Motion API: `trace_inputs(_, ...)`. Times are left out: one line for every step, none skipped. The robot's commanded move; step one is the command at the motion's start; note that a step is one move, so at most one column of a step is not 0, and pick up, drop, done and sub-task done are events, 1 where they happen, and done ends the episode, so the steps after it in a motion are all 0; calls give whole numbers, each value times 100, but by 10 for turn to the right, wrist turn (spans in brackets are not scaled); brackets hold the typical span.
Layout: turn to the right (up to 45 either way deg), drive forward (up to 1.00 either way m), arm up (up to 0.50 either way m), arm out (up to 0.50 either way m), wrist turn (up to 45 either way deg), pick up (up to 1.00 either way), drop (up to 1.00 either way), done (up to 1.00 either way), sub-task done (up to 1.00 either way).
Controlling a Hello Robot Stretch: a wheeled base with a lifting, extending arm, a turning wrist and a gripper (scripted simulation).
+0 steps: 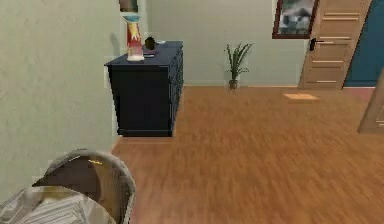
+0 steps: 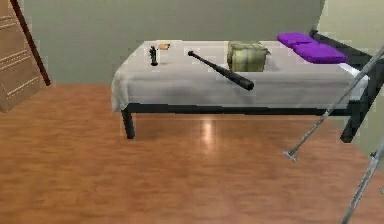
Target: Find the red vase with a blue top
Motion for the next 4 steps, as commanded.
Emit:
trace_inputs(0, 100, 0, 0, 0, 0, 0, 0, 0)
trace_inputs(0, 20, 0, 0, 0, 0, 0, 0, 0)
trace_inputs(0, 65, 0, 0, 0, 0, 0, 0, 0)
trace_inputs(-450, 0, 0, 0, 0, 0, 0, 0, 0)
